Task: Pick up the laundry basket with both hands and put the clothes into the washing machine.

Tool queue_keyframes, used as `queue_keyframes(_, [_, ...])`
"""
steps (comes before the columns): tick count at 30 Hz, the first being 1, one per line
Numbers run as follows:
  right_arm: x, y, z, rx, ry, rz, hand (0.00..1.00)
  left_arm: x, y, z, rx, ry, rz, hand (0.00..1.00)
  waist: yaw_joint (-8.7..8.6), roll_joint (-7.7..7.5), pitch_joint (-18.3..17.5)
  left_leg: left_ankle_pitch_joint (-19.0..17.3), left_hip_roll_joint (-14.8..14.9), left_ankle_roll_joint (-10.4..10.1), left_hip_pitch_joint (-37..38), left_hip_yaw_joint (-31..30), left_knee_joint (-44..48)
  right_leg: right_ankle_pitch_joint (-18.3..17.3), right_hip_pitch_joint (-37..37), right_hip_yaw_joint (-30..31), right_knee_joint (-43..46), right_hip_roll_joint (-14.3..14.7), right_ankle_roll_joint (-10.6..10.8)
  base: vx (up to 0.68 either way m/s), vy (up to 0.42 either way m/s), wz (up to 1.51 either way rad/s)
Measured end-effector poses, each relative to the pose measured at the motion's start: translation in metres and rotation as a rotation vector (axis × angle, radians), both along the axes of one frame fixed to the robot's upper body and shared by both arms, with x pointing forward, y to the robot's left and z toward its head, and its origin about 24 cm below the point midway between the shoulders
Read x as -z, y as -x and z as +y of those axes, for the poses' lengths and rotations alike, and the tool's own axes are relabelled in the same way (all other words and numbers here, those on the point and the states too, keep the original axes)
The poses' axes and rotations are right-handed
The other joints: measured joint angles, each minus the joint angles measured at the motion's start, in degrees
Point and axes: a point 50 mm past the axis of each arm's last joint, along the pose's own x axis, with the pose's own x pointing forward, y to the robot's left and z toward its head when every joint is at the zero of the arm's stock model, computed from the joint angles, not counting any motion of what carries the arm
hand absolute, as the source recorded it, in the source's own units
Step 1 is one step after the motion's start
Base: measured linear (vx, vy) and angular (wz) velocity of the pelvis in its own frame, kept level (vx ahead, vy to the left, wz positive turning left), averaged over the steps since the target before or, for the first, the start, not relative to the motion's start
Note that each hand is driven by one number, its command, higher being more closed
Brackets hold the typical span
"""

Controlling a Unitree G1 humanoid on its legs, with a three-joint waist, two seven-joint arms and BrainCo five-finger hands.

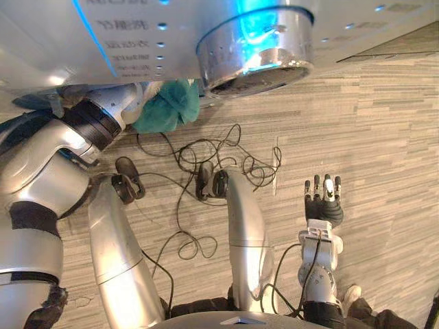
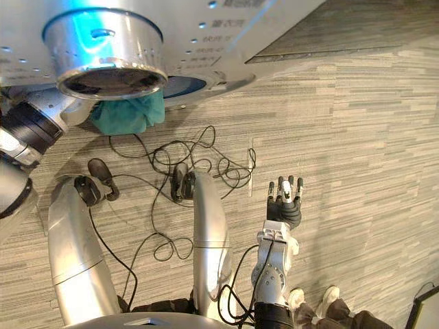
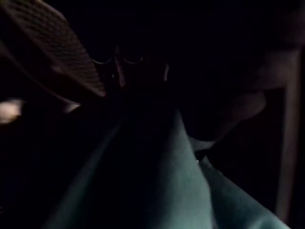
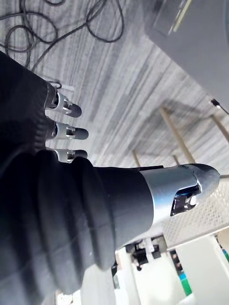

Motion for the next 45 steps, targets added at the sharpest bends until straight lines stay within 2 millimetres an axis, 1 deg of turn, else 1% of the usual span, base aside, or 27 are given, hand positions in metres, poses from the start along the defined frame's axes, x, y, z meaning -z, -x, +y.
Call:
queue_keyframes(1, [0.005, 0.001, 0.0, 0.014, -0.01, 0.02, 0.0, -0.011, -0.003, 0.015, 0.058, 0.333, 0.027, 1.0, 0.13, -0.17, -0.1, -0.1, 0.3, -0.6, -0.1, 0.0, -0.4, 0.2, 0.0, -0.1, -0.6, 0.4, -0.1, -0.01, -0.051, -0.09])
queue_keyframes(2, [0.008, 0.001, 0.0, 0.02, -0.02, 0.035, 0.0, -0.011, -0.006, 0.022, 0.098, 0.475, 0.058, 1.0, -0.01, -0.32, -0.3, 0.0, 0.4, -0.7, -0.1, -0.1, -0.6, 0.3, 0.0, -0.1, -0.7, 0.4, -0.1, -0.01, -0.07, -0.1])
queue_keyframes(3, [0.013, 0.002, 0.002, 0.025, -0.037, 0.06, 0.0, -0.005, -0.013, 0.032, 0.158, 0.677, 0.124, 1.0, -0.26, -0.66, -1.2, 0.0, 0.6, -0.9, -0.4, -0.1, -0.8, 0.4, -0.4, -0.3, -0.9, 0.6, -0.2, 0.0, -0.061, -0.09])
queue_keyframes(4, [0.02, 0.003, 0.004, 0.031, -0.062, 0.106, 0.0, 0.008, -0.023, 0.04, 0.394, 1.098, 0.272, 1.0, -0.7, -1.04, -3.5, 0.2, 0.8, -1.1, -1.9, -0.2, -1.1, 0.4, -2.0, -0.5, -1.0, 0.6, -0.3, 0.02, -0.067, -0.07])
queue_keyframes(5, [0.022, 0.002, 0.005, 0.033, -0.079, 0.13, 0.0, 0.009, -0.025, 0.043, 0.643, 1.452, 0.355, 1.0, -0.68, -0.99, -3.9, 0.6, 0.9, -1.2, -2.8, -0.4, -1.4, 0.5, -2.7, -1.0, -1.3, 0.6, -0.5, 0.02, -0.04, -0.02])
queue_keyframes(6, [0.023, 0.001, 0.006, 0.03, -0.09, 0.146, 0.0, 0.008, -0.025, 0.044, 0.765, 1.604, 0.371, 1.0, -0.69, -0.99, -3.9, 1.0, 0.9, -0.8, -3.1, -0.5, -1.5, 0.6, -2.9, -1.2, -1.3, 0.6, -0.6, 0.05, -0.039, 0.03])
queue_keyframes(7, [0.026, -0.001, 0.008, 0.021, -0.106, 0.173, 0.0, 0.005, -0.025, 0.051, 0.929, 1.811, 0.359, 1.0, -0.69, -0.99, -3.9, 1.3, 0.9, -0.6, -3.6, -0.9, -1.3, 0.7, -3.1, -1.5, -1.1, 0.6, -0.6, 0.06, -0.032, 0.02])
queue_keyframes(8, [0.029, -0.001, 0.008, 0.016, -0.115, 0.203, 0.0, 0.003, -0.024, 0.061, 1.018, 1.935, 0.314, 1.0, -0.55, -0.99, -3.9, 1.3, 1.0, -0.6, -3.7, -1.2, -0.8, 0.7, -3.1, -1.8, -0.8, 0.5, -0.6, 0.07, -0.037, 0.0])
queue_keyframes(10, [0.031, -0.001, 0.009, 0.009, -0.115, 0.217, 0.0, 0.001, -0.023, 0.069, 1.09, 2.017, 0.251, 1.0, -0.62, -0.99, -3.9, 1.2, 1.2, -0.8, -3.7, -1.5, -0.6, 0.7, -2.8, -2.5, -0.8, 0.4, -0.6, 0.06, -0.023, -0.04])
queue_keyframes(12, [0.031, -0.001, 0.007, 0.014, -0.115, 0.22, 0.0, 0.0, -0.023, 0.069, 1.143, 2.075, 0.259, 1.0, -0.65, -0.99, -3.9, 1.1, 1.5, -0.9, -3.6, -2.0, -0.5, 0.7, -2.4, -3.1, -0.8, 0.5, -0.6, 0.04, -0.023, -0.05])
queue_keyframes(14, [0.032, 0.0, 0.006, 0.02, -0.12, 0.229, 0.0, 0.001, -0.023, 0.078, 1.194, 2.159, 0.215, 1.0, -0.6, -0.99, -3.9, 0.9, 2.4, -1.1, -3.4, -2.2, 0.1, 0.8, -1.9, -3.2, -0.9, 1.3, -0.7, 0.02, -0.031, -0.19])
queue_keyframes(15, [0.032, 0.0, 0.006, 0.02, -0.121, 0.23, 0.0, 0.0, -0.022, 0.085, 1.215, 2.186, 0.176, 1.0, -0.49, -0.99, -3.9, 0.5, 3.3, -1.1, -3.3, -2.2, 0.7, 1.0, -2.0, -3.1, -0.9, 2.0, -1.1, 0.0, -0.025, -0.31])
queue_keyframes(16, [0.032, 0.0, 0.005, 0.02, -0.121, 0.232, 0.0, -0.001, -0.021, 0.089, 1.219, 2.19, 0.157, 1.0, -0.45, -1.0, -3.9, 0.4, 3.7, -1.2, -3.3, -2.1, 1.0, 1.1, -2.0, -2.9, -0.9, 2.5, -1.3, 0.0, -0.021, -0.39])
queue_keyframes(18, [0.033, 0.003, -0.002, 0.041, -0.125, 0.241, 0.0, -0.005, -0.018, 0.101, 1.24, 2.205, 0.093, 1.0, -0.34, -1.05, -3.9, -0.1, 5.1, -1.2, -3.2, -2.0, 1.7, 1.7, -2.2, -2.6, -1.0, 3.6, -1.3, 0.0, -0.021, -0.31])
queue_keyframes(21, [0.034, 0.009, -0.016, 0.102, -0.129, 0.244, 0.0, -0.006, -0.016, 0.107, 1.26, 2.216, 0.06, 1.0, -0.55, -1.05, -3.9, 0.0, 5.2, -1.2, -3.2, -1.9, 1.7, 1.9, -2.5, -2.4, -1.0, 3.7, -1.5, 0.0, -0.038, -0.07])
queue_keyframes(26, [0.034, 0.014, -0.025, 0.123, -0.106, 0.25, 0.0, -0.012, -0.012, 0.102, 1.298, 2.169, 0.024, 1.0, -0.02, -1.07, -3.9, 0.0, 5.0, -1.2, -3.4, -1.7, 1.9, 1.9, -3.1, -2.3, -0.3, 3.4, -1.5, 0.02, -0.029, 0.01])
queue_keyframes(30, [0.034, 0.017, -0.027, 0.121, -0.092, 0.248, 0.0, -0.026, -0.001, 0.094, 1.404, 2.098, -0.03, 1.0, -0.16, -1.14, -3.8, 0.0, 4.5, -1.2, -4.3, -1.6, 2.0, 1.9, -4.1, -2.3, 0.2, 2.8, -1.5, 0.02, -0.03, 0.06])
queue_keyframes(31, [0.036, 0.019, -0.027, 0.121, -0.092, 0.255, 0.0, -0.031, 0.003, 0.092, 1.445, 2.072, -0.048, 0.0, -0.47, -1.27, -3.7, 0.0, 4.2, -1.2, -4.6, -1.7, 2.1, 1.8, -4.3, -2.7, 0.6, 2.1, -1.5, 0.02, -0.019, 0.11])
queue_keyframes(34, [0.04, 0.024, -0.027, 0.116, -0.091, 0.259, 0.0, -0.034, 0.006, 0.089, 1.491, 2.063, -0.078, 0.0, -0.77, -1.45, -3.6, -0.2, 3.8, -1.0, -4.8, -1.8, 2.4, 1.8, -4.3, -3.1, 1.0, 1.3, -1.6, 0.01, -0.012, 0.06])
queue_keyframes(37, [0.04, 0.022, -0.021, 0.079, -0.09, 0.256, 0.0, -0.035, 0.007, 0.091, 1.462, 2.032, -0.089, 0.0, -0.78, -1.45, -3.6, -0.2, 3.7, -0.9, -4.9, -1.7, 2.5, 1.8, -4.3, -3.1, 0.9, 1.2, -1.5, 0.0, 0.0, 0.0])
queue_keyframes(40, [0.043, 0.02, -0.016, 0.046, -0.094, 0.268, 0.0, -0.033, 0.0, 0.083, 1.247, 1.841, 0.089, 0.0, -0.87, -1.45, -3.6, -0.2, 3.7, -0.9, -4.8, -1.6, 2.4, 1.8, -4.3, -3.1, 0.9, 1.1, -1.5, 0.0, -0.022, -0.01])
queue_keyframes(41, [0.046, 0.021, -0.016, 0.046, -0.099, 0.281, 0.0, -0.034, -0.003, 0.074, 1.075, 1.612, 0.202, 0.0, -0.91, -1.45, -3.6, -0.1, 3.7, -1.0, -4.8, -1.5, 2.3, 1.8, -4.5, -3.0, 0.9, 1.2, -1.5, -0.01, -0.053, -0.01])
queue_keyframes(42, [0.051, 0.022, -0.016, 0.045, -0.104, 0.3, 0.0, -0.033, -0.005, 0.063, 0.876, 1.357, 0.272, 0.0, -0.8, -1.45, -3.6, 0.0, 3.7, -1.0, -4.8, -1.5, 2.2, 1.8, -4.7, -3.0, 1.0, 1.2, -1.5, -0.01, -0.057, 0.0])
queue_keyframes(43, [0.054, 0.022, -0.016, 0.044, -0.108, 0.31, 0.0, -0.032, -0.006, 0.059, 0.785, 1.255, 0.286, 0.0, -0.72, -1.45, -3.6, 0.0, 3.7, -1.0, -4.9, -1.4, 2.1, 1.8, -4.8, -3.0, 0.9, 1.2, -1.5, 0.0, -0.057, 0.0])
queue_keyframes(44, [0.057, 0.023, -0.015, 0.041, -0.11, 0.318, 0.0, -0.032, -0.008, 0.051, 0.598, 1.045, 0.299, 0.0, -0.5, -1.45, -3.6, 0.1, 3.7, -1.1, -5.2, -1.5, 2.0, 1.8, -5.1, -3.1, 0.9, 1.2, -1.5, 0.0, -0.044, 0.02])
queue_keyframes(45, [0.058, 0.023, -0.015, 0.035, -0.108, 0.314, 0.0, -0.033, -0.009, 0.048, 0.471, 0.916, 0.287, 0.0, -0.41, -1.45, -3.6, 0.2, 3.8, -1.1, -5.7, -1.7, 2.0, 1.8, -5.3, -3.3, 0.8, 1.1, -1.5, 0.01, -0.031, 0.03])
